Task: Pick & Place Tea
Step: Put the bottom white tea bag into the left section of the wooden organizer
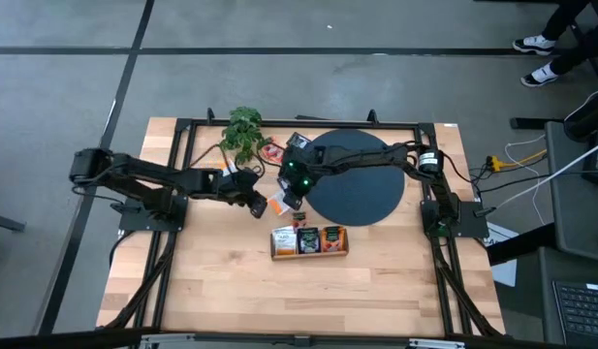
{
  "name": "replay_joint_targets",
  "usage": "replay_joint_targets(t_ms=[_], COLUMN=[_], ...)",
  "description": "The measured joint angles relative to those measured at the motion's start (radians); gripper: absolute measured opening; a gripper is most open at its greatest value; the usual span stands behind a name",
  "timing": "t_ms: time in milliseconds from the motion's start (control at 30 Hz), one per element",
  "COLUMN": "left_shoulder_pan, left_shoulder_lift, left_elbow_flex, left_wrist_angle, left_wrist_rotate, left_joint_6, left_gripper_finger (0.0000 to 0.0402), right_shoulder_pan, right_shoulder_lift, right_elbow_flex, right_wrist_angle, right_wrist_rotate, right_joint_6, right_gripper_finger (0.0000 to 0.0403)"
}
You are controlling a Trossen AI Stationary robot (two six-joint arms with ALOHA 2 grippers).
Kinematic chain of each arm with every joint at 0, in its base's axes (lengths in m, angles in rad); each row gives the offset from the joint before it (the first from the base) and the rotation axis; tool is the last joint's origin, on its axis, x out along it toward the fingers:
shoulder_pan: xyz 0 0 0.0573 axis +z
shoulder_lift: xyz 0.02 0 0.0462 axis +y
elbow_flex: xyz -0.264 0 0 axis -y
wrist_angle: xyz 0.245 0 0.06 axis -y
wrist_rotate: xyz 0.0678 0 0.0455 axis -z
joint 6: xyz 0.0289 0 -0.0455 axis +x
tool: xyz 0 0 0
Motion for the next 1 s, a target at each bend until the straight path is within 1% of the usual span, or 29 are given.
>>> replay_joint_targets(t_ms=[167, 267, 333, 467, 633, 733, 833, 933, 1000], left_shoulder_pan=[0.000, 0.001, 0.011, 0.037, 0.067, 0.075, 0.078, 0.078, 0.078], left_shoulder_lift=[-0.108, -0.153, -0.172, -0.186, -0.187, -0.187, -0.187, -0.187, -0.187], left_elbow_flex=[0.001, 0.002, 0.002, 0.003, 0.003, 0.003, 0.003, 0.003, 0.003], left_wrist_angle=[-0.027, -0.042, -0.060, -0.077, -0.081, -0.082, -0.082, -0.082, -0.082], left_wrist_rotate=[-0.057, -0.058, -0.035, 0.052, 0.153, 0.162, 0.161, 0.162, 0.162], left_joint_6=[0.031, 0.045, 0.044, 0.045, 0.063, 0.062, 0.062, 0.062, 0.063], left_gripper_finger=[0.0077, 0.0106, 0.0126, 0.0158, 0.0180, 0.0181, 0.0166, 0.0134, 0.0103], right_shoulder_pan=[0.000, 0.000, 0.001, 0.001, 0.005, 0.005, 0.005, 0.005, 0.004], right_shoulder_lift=[0.000, 0.000, 0.000, 0.000, -0.001, -0.002, -0.002, -0.002, -0.002], right_elbow_flex=[0.102, 0.151, 0.178, 0.212, 0.248, 0.256, 0.256, 0.256, 0.256], right_wrist_angle=[-0.064, -0.086, -0.104, -0.106, -0.107, -0.106, -0.112, -0.126, -0.132], right_wrist_rotate=[-0.005, -0.008, -0.008, -0.009, -0.030, -0.034, -0.034, -0.034, -0.034], right_joint_6=[-0.090, -0.122, -0.148, -0.181, -0.213, -0.216, -0.215, -0.223, -0.223], right_gripper_finger=[0.0004, 0.0004, 0.0004, 0.0004, 0.0004, 0.0004, 0.0004, 0.0004, 0.0005])
